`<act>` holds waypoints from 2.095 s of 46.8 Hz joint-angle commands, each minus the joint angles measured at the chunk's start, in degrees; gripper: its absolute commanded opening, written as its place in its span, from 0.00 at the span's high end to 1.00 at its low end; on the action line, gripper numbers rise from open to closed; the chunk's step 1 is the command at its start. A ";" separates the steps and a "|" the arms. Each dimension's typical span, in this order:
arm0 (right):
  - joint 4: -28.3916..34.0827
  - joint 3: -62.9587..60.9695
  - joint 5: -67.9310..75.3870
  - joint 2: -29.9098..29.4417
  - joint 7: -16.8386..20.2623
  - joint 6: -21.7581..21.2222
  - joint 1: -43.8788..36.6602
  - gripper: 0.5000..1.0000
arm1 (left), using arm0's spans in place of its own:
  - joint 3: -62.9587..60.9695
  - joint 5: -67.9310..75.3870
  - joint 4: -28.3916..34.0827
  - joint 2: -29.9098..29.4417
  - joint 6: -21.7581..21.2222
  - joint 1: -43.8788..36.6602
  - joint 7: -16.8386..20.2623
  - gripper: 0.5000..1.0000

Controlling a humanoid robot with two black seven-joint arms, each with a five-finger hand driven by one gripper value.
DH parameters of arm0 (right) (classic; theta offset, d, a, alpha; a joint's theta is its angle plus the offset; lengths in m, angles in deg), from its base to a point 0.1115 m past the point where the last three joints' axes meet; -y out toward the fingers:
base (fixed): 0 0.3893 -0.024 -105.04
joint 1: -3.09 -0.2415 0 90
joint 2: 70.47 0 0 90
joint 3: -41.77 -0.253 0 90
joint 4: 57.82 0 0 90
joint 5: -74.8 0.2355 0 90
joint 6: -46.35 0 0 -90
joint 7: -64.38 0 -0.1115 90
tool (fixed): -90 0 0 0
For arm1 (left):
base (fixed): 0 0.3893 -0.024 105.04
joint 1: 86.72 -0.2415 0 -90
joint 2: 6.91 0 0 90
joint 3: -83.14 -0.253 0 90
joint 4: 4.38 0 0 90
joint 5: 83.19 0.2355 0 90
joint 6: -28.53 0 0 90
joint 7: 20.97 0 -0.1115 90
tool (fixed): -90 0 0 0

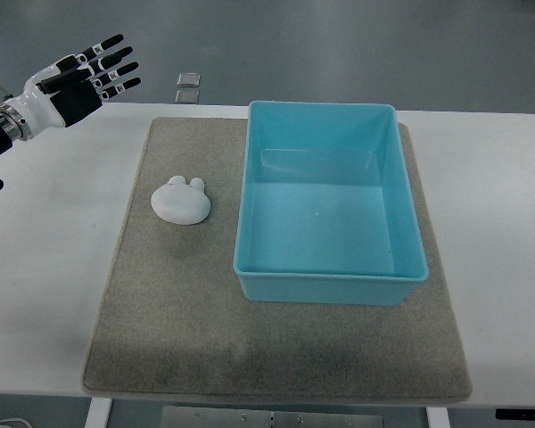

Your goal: Place white toy into blue box with left hand

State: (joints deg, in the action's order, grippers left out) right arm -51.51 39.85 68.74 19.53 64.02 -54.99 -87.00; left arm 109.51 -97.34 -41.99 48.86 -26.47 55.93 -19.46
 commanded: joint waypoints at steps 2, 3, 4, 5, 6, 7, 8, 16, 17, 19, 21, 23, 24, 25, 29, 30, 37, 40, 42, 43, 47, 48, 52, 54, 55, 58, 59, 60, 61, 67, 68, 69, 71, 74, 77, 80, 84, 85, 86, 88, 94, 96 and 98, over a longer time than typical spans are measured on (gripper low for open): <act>0.02 -0.02 0.00 0.00 0.00 0.00 0.01 0.13 | 0.00 0.09 -0.09 0.03 0.00 0.00 -0.01 0.00; -0.06 -0.02 0.00 0.00 0.00 0.00 0.01 0.13 | 0.00 0.09 -0.09 0.03 0.00 0.00 -0.01 0.00; -0.06 -0.02 0.00 0.00 0.00 0.00 0.01 0.13 | 0.00 0.09 -0.09 0.03 0.00 0.00 -0.01 0.00; -0.06 -0.02 0.00 0.00 0.00 0.00 0.01 0.13 | 0.00 0.09 -0.09 0.03 0.00 0.00 -0.01 0.00; -0.06 -0.02 0.00 0.00 0.00 0.00 0.01 0.13 | 0.00 0.09 -0.09 0.03 0.00 0.09 -0.10 0.00; -0.06 -0.02 0.00 0.00 0.00 0.00 0.01 0.13 | 0.00 0.09 -0.09 0.03 0.00 0.09 -0.01 0.00; -0.06 -0.02 0.00 0.00 0.00 0.00 0.01 0.13 | 0.00 0.09 -0.18 0.03 0.00 0.27 -0.01 0.00; 0.02 -0.02 0.00 0.00 0.00 0.00 0.01 0.13 | 0.00 0.17 -0.36 -0.05 0.00 0.62 -0.19 0.00; -0.06 -0.02 0.00 0.00 0.00 0.00 0.01 0.13 | 0.00 0.09 -0.27 -0.05 0.00 0.62 -0.19 0.00; 0.02 -0.02 0.00 0.00 0.00 0.00 0.01 0.13 | 0.00 0.09 -0.10 -0.14 0.00 0.71 -0.19 0.00; 0.02 -0.02 0.00 0.00 0.00 0.00 0.01 0.13 | 0.00 0.17 -0.09 -0.32 0.00 0.71 -0.28 0.00; 0.02 -0.02 0.00 0.00 0.00 0.00 0.01 0.13 | 0.00 0.17 -0.09 -0.49 0.00 0.79 -0.36 0.00; 0.02 -0.02 0.00 0.00 0.00 0.00 0.01 0.13 | -0.09 0.26 -0.01 -0.49 0.00 0.79 -0.28 0.00; 0.02 -0.02 0.00 0.00 0.00 0.00 0.01 0.13 | -0.09 0.35 0.08 -0.49 0.00 0.88 -0.28 0.00; -0.06 0.07 0.00 0.00 0.00 0.00 0.01 0.13 | 0.00 2.19 0.43 -0.67 0.00 1.93 -0.02 0.01; 0.02 -0.02 0.00 0.00 0.00 0.00 0.01 0.13 | -0.09 3.07 0.43 -0.67 0.00 2.02 0.25 0.01; 0.02 -0.02 0.00 0.00 0.00 0.00 0.01 0.13 | -0.09 13.78 1.05 -0.67 0.00 3.87 0.60 0.01; -0.06 -0.02 0.00 0.00 0.00 0.00 0.01 0.13 | -0.09 19.75 0.79 -0.76 0.00 4.75 0.69 0.01; 0.02 -0.02 0.00 0.00 0.00 0.00 0.01 0.13 | -0.09 23.88 0.70 -0.85 0.00 5.45 1.13 0.01; 0.02 -0.02 0.00 0.00 0.00 0.00 0.01 0.13 | -0.09 25.64 0.61 -0.93 0.00 5.80 1.48 0.01; 0.02 -0.02 0.00 0.00 0.00 0.00 0.01 0.13 | -0.09 31.71 0.08 -2.07 0.00 6.86 3.85 0.01; 0.02 -0.02 0.00 0.00 0.00 0.00 0.01 0.13 | -0.09 32.94 -0.44 -2.42 0.00 6.95 4.46 0.01; -0.06 -0.02 0.00 0.00 0.00 0.00 0.01 0.13 | -0.09 38.92 -3.25 -4.18 0.00 7.04 6.31 0.01; -0.06 -0.02 0.00 0.00 0.00 0.00 0.01 0.13 | 0.00 42.17 -4.57 -5.06 0.00 7.12 7.01 0.01; 0.02 -0.02 0.00 0.00 0.00 0.00 0.01 0.13 | 0.08 44.10 -5.27 -5.41 0.00 7.12 7.45 0.01; -0.06 -0.02 0.00 0.00 0.00 0.00 0.01 0.13 | 0.26 49.03 -6.77 -6.03 0.00 7.30 8.77 0.01; -0.06 -0.02 0.00 0.00 0.00 0.00 0.01 0.13 | 0.35 50.52 -7.12 -6.03 0.00 7.30 9.30 0.02; -0.06 -0.02 0.00 0.00 0.00 0.00 0.01 0.13 | 0.43 52.01 -7.47 -6.12 0.00 7.39 9.83 0.02; -0.06 -0.02 0.00 0.00 0.00 0.00 0.01 0.13 | 0.52 53.33 -7.83 -6.21 0.00 7.39 10.27 0.02; 0.02 -0.02 0.00 0.00 0.00 0.00 0.01 0.13 | 0.52 59.67 -9.67 -6.56 0.00 8.18 12.38 0.02; 0.02 -0.02 0.00 0.00 0.00 0.00 0.01 0.13 | 0.52 60.55 -10.11 -6.56 0.00 8.18 12.55 0.02; 0.02 -0.02 0.00 0.00 0.00 0.00 0.01 0.13 | 0.52 61.34 -10.72 -6.56 0.00 8.18 12.73 0.02; 0.02 -0.02 0.00 0.00 0.00 0.00 0.01 0.13 | 0.44 63.27 -12.22 -7.08 0.00 7.92 12.73 0.02; 0.02 -0.02 0.00 0.00 0.00 0.00 0.01 0.13 | 0.26 66.61 -15.03 -8.22 0.00 7.65 12.82 0.02; -0.06 -0.02 0.00 0.00 0.00 0.00 0.01 0.13 | 0.17 70.12 -18.28 -9.37 0.00 7.39 12.91 0.02; -0.06 -0.02 0.00 0.00 0.00 0.00 0.01 0.13 | 0.00 73.03 -21.18 -10.69 0.00 7.21 13.69 0.03; -0.06 -0.02 0.00 0.00 0.00 0.00 0.01 0.13 | -0.09 76.54 -23.91 -11.22 -0.63 5.63 14.84 0.03; 0.02 -0.02 0.00 0.00 0.00 0.00 0.01 0.13 | -0.09 77.59 -24.43 -11.30 -1.16 5.28 15.01 0.03; -0.06 -0.02 0.00 0.00 0.00 0.00 0.01 0.13 | -0.09 78.74 -24.96 -11.30 -1.51 5.02 15.19 0.03; 0.02 -0.02 0.00 0.00 0.00 0.00 0.01 0.13 | -0.09 81.55 -25.84 -11.30 -2.48 4.66 15.37 0.03; -0.06 -0.02 0.00 0.00 0.00 0.00 0.01 0.13 | -0.09 89.90 -27.08 -10.69 -7.30 2.12 16.33 0.03; -0.06 -0.02 0.00 0.00 0.00 0.00 0.01 0.13 | -0.09 91.75 -27.43 -10.51 -9.33 1.59 16.42 0.03; 0.02 -0.02 0.00 0.00 0.00 0.00 0.01 0.13 | -0.09 92.98 -27.95 -10.34 -10.56 1.15 16.42 0.03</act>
State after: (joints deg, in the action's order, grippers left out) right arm -51.55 39.84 68.74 19.53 64.02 -54.99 -86.99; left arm 109.41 -6.51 -69.25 38.24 -34.85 57.80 -3.10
